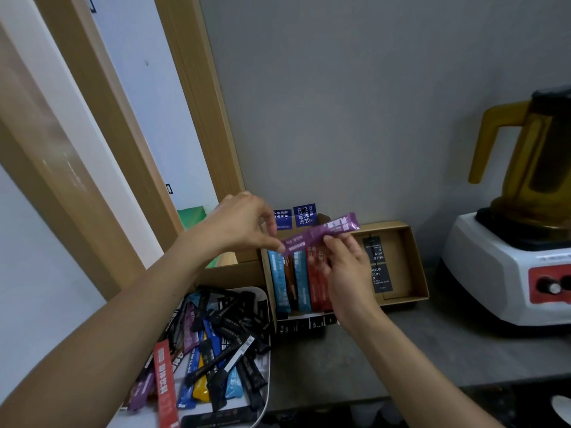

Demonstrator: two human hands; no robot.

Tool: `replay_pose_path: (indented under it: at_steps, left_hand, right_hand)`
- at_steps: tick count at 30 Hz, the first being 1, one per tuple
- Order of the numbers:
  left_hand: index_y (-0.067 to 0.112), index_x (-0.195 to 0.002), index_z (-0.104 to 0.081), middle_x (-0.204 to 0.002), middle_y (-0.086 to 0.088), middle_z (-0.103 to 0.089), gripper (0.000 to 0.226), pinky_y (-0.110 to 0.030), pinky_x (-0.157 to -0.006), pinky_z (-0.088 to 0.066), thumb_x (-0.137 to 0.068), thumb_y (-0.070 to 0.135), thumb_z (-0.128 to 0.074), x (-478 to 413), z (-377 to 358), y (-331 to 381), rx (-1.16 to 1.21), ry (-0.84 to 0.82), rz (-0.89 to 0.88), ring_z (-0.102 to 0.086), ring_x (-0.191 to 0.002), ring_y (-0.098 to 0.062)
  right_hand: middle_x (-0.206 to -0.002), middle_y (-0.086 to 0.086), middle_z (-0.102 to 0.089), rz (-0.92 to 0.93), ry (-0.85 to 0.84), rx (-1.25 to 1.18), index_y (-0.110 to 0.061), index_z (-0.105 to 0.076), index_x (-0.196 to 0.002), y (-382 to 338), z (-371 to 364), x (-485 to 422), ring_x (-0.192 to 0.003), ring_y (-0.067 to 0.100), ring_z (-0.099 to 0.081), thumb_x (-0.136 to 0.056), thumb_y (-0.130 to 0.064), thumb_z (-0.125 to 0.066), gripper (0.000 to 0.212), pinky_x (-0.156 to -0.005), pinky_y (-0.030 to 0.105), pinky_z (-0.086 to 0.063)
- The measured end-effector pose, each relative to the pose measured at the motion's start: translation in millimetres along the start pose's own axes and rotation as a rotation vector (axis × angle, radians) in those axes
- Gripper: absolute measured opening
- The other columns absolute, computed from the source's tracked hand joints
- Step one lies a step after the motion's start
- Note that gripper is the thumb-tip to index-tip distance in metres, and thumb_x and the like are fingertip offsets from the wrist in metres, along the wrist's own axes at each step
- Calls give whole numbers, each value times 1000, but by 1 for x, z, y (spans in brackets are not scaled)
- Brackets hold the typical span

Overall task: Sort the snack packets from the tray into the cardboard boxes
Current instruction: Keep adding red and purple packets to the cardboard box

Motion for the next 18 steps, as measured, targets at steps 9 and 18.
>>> replay_pose_path:
  at_steps: [9,18]
  left_hand:
    - [26,-103,-71,-99,8,-66,25,-40,-97,-37,-82,36,-83,-34,-28,28,-310,-60,-113,-57,-96,-14]
    - [22,-91,-67,-96,6,-66,18,-41,-94,-35,-84,31,-81,-46,-39,26,-366,-106,-122,-62,-98,-19]
  right_hand:
    - [-105,3,-68,191,-42,599,-27,-57,-111,22,-2,6,-98,20,-70,-110,-29,-36,20,-83,40,-63]
    - [-115,-3,-66,48,-133,754,-27,-47,-130,53,1,-7,-104,12,-67,-106,-33,-50,25,-95,45,-58]
Point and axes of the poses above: each hand's wrist, its own x-axis away from the middle knuckle, its own z-axis out of the back of the hand, y = z × x, the point moved 5 cm from there along -x, towards the middle knuckle
